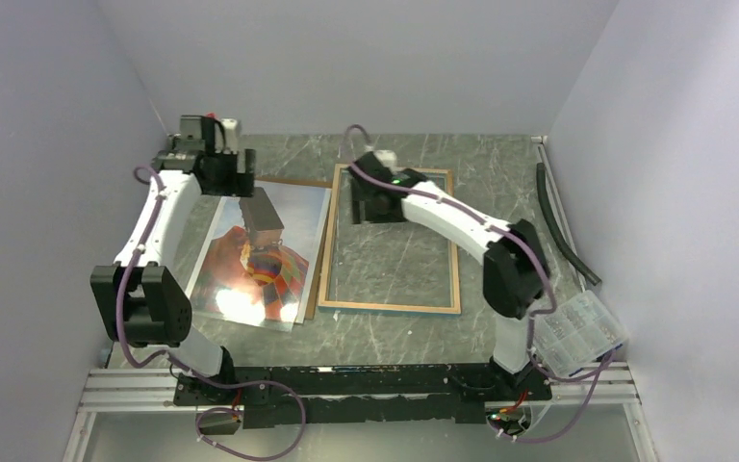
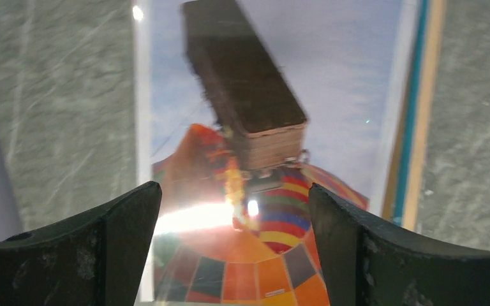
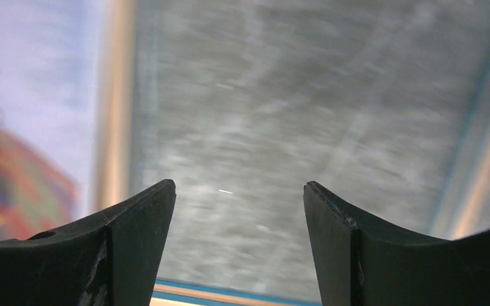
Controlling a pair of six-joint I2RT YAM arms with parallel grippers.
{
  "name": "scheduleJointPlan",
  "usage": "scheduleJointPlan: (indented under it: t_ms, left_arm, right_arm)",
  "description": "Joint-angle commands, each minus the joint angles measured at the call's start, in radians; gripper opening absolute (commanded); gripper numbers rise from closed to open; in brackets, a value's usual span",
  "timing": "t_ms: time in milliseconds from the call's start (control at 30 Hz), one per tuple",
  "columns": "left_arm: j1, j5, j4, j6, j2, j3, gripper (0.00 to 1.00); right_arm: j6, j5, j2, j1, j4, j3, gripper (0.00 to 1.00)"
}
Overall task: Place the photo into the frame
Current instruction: Move the photo frame to the center of the board.
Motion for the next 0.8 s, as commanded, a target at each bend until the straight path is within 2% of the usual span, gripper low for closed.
scheduleJointPlan:
  t_ms: [0,133,267,400,767]
  left_arm:
    - [0.150,0.040,-0.046,0.075,-0.011,0.043,0.93]
    - [0.276,0.059,-0.073,0.131,0.009,0.022,0.94]
    - [0.379,0.078,-0.070,0.170,0.022,-0.019,0.94]
    - [0.429,0.071,-0.058,0.204,0.019,-0.068,0.94]
    - [0.434,0.032,0.030,0.243,0.069,-0.208,0.91]
  right_arm:
    - [0.065,-0.005,0.172,0.123,0.033,0.214,0.78]
    - [0.055,-0.006,0.339,0.176,0.011,0.403,0.77]
    - [0.045,-0.007,0.431,0.194,0.011,0.461,0.76]
    - [0.054,0.000,0.452,0.194,0.044,0.421,0.73]
    - [0.082,0.024,0.348,0.172,0.133,0.152,0.55]
